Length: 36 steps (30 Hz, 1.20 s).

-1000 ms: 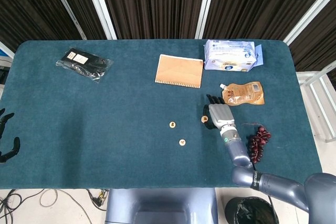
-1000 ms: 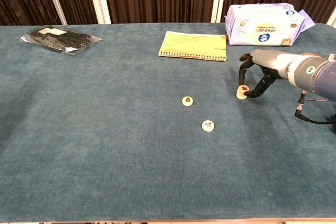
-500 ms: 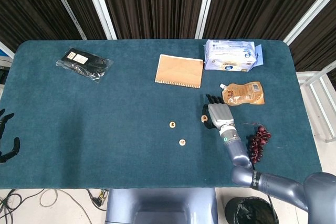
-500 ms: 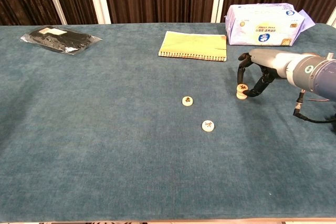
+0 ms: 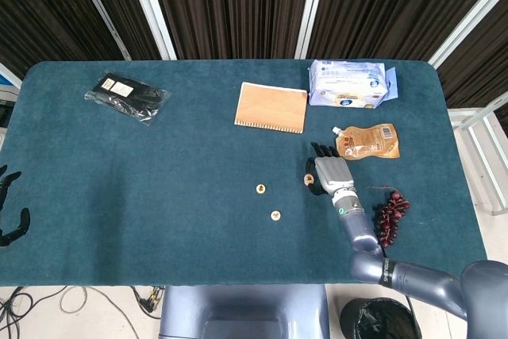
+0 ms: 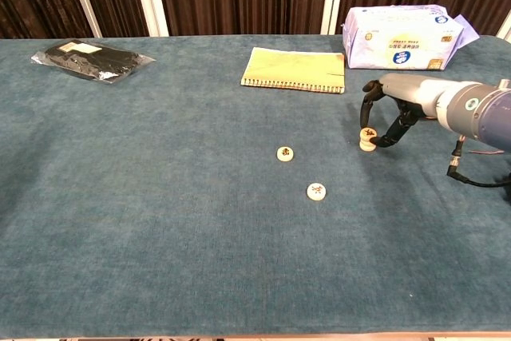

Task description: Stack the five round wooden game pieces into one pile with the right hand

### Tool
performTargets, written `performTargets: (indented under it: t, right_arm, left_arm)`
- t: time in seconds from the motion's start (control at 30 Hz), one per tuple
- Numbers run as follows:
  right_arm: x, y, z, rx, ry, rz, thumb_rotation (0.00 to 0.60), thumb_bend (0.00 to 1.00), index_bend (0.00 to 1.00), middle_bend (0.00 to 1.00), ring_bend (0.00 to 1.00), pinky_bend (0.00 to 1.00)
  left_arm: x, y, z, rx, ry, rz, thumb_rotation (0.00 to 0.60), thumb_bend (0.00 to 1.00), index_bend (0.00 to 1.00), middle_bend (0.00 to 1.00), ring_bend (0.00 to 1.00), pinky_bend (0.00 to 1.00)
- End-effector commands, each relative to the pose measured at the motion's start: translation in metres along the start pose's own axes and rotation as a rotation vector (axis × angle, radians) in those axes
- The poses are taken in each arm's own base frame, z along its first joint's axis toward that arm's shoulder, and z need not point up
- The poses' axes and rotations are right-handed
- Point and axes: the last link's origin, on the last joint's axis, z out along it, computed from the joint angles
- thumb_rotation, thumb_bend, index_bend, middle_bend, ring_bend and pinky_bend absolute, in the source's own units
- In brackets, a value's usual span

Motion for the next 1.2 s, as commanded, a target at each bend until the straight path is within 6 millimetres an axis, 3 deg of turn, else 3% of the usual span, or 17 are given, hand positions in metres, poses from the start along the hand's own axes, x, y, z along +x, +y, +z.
performTargets:
  t: [0.03, 0.27, 0.5, 0.87, 1.2]
  right_arm:
    - [0.004, -0.001, -0.002, 0.010, 0.009, 0.000, 0.600, 0.42, 0.43, 0.00, 0.00, 0.00]
    - [0.014, -0.017, -0.018, 0.073, 0.032, -0.009, 0.600, 0.42, 0.40, 0.00, 0.00, 0.00]
    - [0.008, -0.052, -0.032, 0.164, 0.034, -0.054, 0.600, 0.42, 0.39, 0.00, 0.00, 0.00]
    - [-0.018, -0.102, -0.012, 0.203, 0.023, -0.096, 0.600, 0.42, 0.39, 0.00, 0.00, 0.00]
    - [-0.031, -0.107, 0.002, 0.176, 0.010, -0.094, 0.600, 0.42, 0.39, 0.00, 0.00, 0.00]
  left_arm:
    - [0.000, 0.000, 0.000, 0.000, 0.000, -0.001, 0.600, 0.48, 0.14, 0.00, 0.00, 0.00]
    - [0.000, 0.001, 0.000, -0.003, -0.001, -0.001, 0.600, 0.48, 0.14, 0.00, 0.00, 0.00]
    - [0.000, 0.001, 0.000, -0.003, -0.001, -0.002, 0.600, 0.48, 0.14, 0.00, 0.00, 0.00]
    - [0.000, 0.001, 0.000, -0.004, -0.002, -0.010, 0.600, 0.48, 0.14, 0.00, 0.00, 0.00]
    - [0.000, 0.002, 0.000, -0.009, -0.006, -0.013, 0.600, 0.48, 0.14, 0.00, 0.00, 0.00]
